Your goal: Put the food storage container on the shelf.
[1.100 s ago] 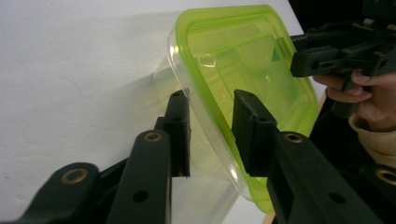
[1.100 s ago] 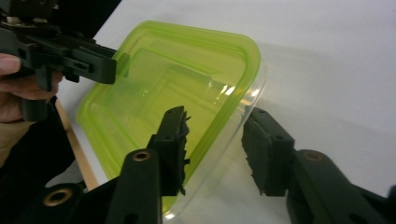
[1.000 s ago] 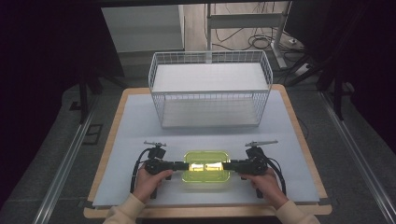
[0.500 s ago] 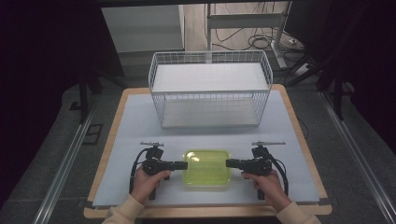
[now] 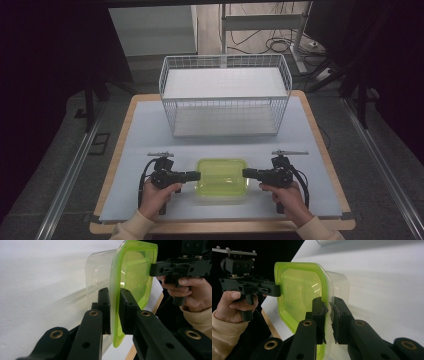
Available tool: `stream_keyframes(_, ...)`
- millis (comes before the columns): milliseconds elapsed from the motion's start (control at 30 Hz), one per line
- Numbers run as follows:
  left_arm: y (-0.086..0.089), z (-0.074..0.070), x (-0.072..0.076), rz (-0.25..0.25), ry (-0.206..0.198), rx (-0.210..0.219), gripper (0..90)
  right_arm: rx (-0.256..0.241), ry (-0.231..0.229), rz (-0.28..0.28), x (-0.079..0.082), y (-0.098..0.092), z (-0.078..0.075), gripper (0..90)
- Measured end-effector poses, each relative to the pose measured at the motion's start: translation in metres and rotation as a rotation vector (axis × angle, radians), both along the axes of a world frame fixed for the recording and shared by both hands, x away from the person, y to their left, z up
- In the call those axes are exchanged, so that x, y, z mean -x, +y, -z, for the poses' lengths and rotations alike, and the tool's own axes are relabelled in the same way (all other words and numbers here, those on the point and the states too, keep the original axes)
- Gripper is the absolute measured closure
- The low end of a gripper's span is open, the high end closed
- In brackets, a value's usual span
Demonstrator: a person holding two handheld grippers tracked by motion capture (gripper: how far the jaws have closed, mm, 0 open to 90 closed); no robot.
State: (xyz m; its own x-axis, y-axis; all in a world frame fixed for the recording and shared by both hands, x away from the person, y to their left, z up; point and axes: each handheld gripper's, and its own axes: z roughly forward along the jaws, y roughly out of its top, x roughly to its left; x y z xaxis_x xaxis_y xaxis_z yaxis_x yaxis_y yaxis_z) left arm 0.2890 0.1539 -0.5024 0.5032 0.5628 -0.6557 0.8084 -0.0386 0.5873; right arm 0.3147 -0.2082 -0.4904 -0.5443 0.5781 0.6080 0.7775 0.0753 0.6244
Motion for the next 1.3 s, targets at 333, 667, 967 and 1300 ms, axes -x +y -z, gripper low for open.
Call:
stream_keyframes(333,0.000,-0.010,0.000,-0.001,-0.041,-0.002,81.3,0.002,-0.049,-0.005,-0.001,0.000,-0.011,81.8)
stream_keyframes(667,-0.002,-0.016,-0.001,-0.007,-0.067,0.004,81.3,0.011,-0.090,0.011,-0.001,0.000,-0.019,81.6)
stream_keyframes(967,0.000,-0.028,0.000,-0.007,-0.100,0.001,81.3,-0.007,-0.105,0.006,-0.001,0.001,-0.027,81.6)
stream_keyframes(1300,0.002,-0.042,-0.003,-0.013,-0.127,-0.003,81.2,-0.008,-0.132,0.009,-0.004,0.003,-0.039,81.6)
